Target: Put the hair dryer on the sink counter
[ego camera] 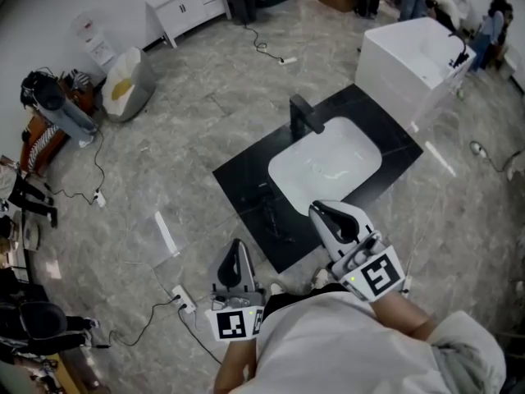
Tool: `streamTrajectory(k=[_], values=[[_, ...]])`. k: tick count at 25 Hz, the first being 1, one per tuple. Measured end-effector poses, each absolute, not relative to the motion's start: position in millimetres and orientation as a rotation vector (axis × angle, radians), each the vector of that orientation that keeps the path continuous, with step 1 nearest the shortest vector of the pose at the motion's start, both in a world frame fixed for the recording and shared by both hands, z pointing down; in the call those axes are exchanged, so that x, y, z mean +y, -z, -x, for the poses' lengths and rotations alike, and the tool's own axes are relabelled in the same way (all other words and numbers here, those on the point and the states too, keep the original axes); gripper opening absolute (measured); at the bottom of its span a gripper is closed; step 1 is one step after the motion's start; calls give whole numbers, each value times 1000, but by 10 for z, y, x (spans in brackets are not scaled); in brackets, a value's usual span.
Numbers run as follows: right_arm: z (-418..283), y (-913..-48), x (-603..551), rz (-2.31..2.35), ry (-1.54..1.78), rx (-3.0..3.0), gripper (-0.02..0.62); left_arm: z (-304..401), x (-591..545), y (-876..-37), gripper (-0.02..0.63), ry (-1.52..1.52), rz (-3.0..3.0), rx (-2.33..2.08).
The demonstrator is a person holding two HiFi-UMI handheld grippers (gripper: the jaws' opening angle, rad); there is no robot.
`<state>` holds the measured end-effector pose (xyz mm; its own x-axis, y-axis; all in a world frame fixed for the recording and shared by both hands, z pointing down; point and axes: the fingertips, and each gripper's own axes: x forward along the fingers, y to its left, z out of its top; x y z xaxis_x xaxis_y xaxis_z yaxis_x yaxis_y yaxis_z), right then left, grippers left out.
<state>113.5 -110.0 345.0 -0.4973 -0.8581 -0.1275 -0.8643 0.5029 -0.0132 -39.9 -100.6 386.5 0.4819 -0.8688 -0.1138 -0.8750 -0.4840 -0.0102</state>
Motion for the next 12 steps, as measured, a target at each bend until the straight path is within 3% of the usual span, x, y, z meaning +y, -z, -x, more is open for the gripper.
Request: streamTrajectory(k=[12], values=[[-1155,-3469,-1150,1473,-75,2639,44,380,-1002,-3958,2,-137,2666,1610]])
